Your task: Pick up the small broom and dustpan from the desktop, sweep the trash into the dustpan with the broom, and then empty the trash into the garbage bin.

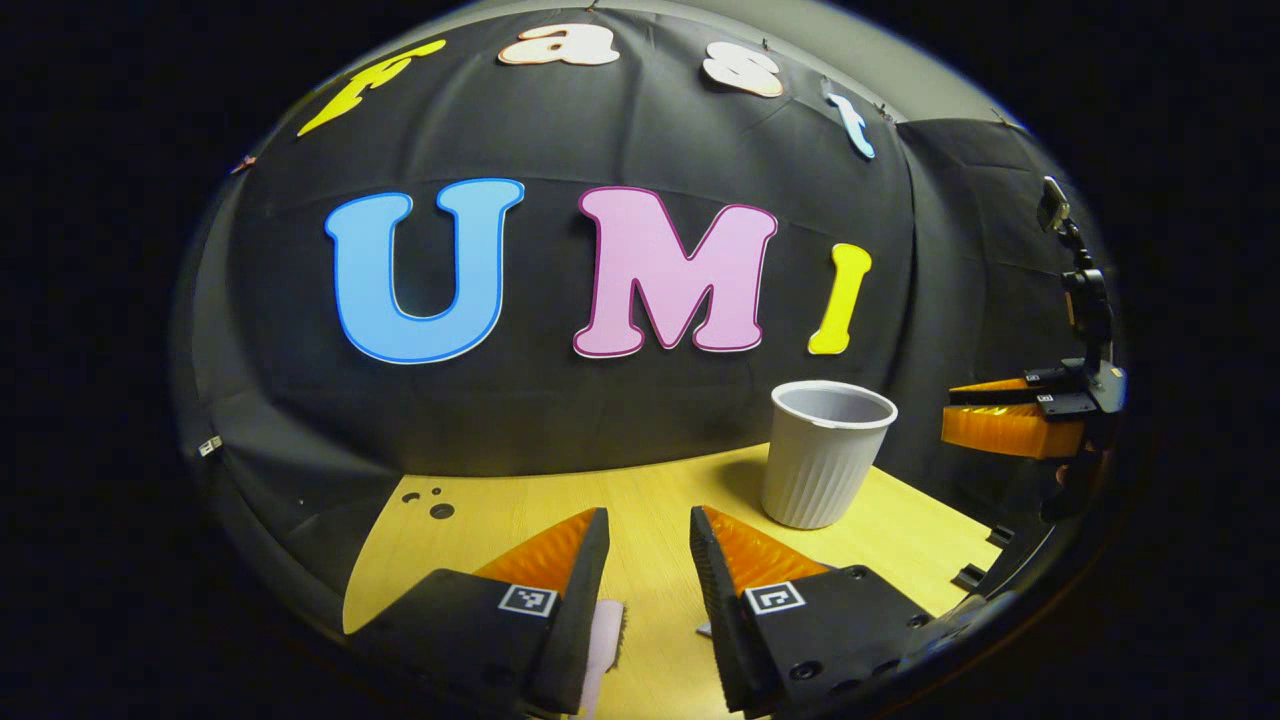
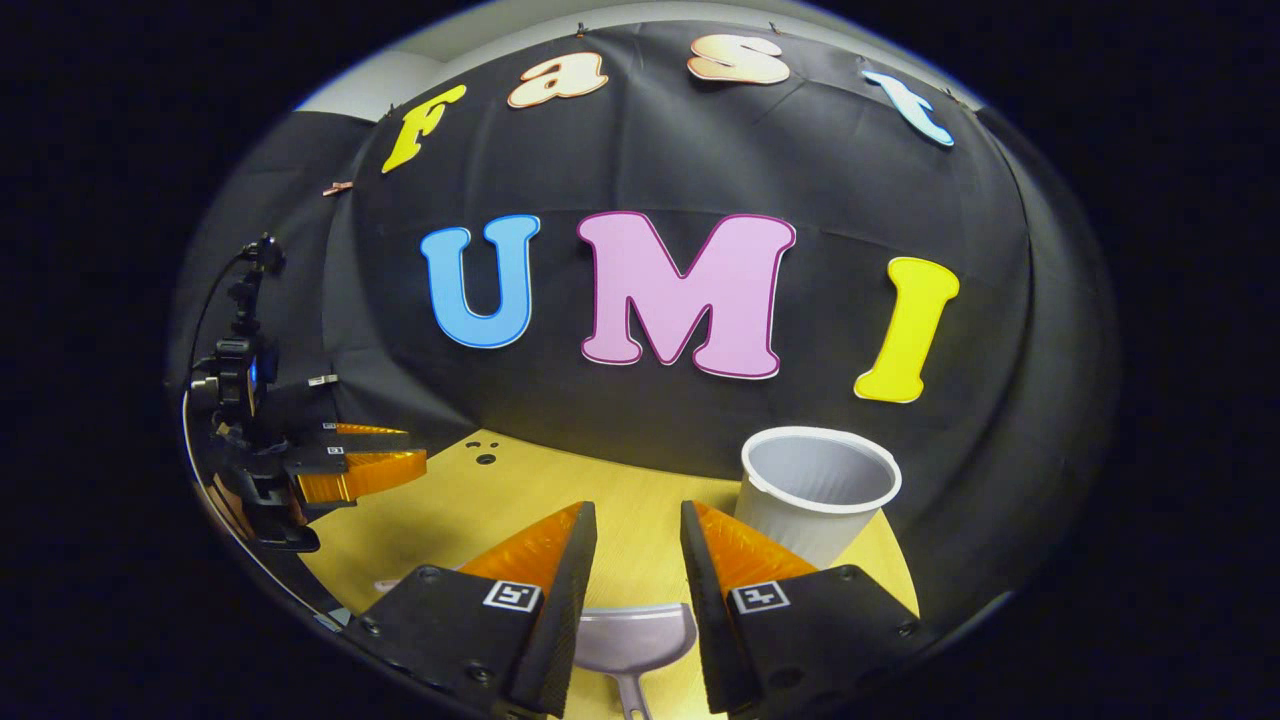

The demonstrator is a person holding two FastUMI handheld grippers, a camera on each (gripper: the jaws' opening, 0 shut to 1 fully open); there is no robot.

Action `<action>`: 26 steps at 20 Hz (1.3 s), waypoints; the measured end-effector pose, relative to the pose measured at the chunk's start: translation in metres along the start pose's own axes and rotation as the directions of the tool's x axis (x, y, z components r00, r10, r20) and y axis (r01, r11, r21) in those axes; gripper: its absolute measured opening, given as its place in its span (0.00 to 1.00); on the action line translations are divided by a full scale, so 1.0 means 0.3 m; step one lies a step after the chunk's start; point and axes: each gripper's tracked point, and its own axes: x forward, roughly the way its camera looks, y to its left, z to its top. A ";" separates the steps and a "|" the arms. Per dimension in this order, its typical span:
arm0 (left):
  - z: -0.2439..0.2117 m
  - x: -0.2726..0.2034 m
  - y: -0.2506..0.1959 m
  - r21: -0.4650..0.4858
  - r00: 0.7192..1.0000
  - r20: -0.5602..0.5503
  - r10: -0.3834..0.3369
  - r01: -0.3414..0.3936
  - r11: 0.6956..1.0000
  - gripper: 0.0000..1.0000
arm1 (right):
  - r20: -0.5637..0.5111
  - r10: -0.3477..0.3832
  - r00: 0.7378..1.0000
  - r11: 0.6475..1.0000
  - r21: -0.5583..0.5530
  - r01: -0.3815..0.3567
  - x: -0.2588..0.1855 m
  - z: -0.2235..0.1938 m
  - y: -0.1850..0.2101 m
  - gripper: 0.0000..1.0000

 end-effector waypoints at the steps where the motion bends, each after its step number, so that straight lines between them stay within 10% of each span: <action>1: 0.011 0.000 -0.017 -0.009 1.000 0.006 0.017 -0.017 1.000 0.54 | 0.002 0.014 1.000 1.000 -0.004 -0.014 0.000 -0.001 -0.023 0.54; 26: 0.046 -0.107 -0.171 0.009 0.977 0.010 0.215 -0.215 0.977 0.54 | 0.046 0.193 0.980 0.980 0.046 -0.195 -0.128 -0.020 -0.173 0.55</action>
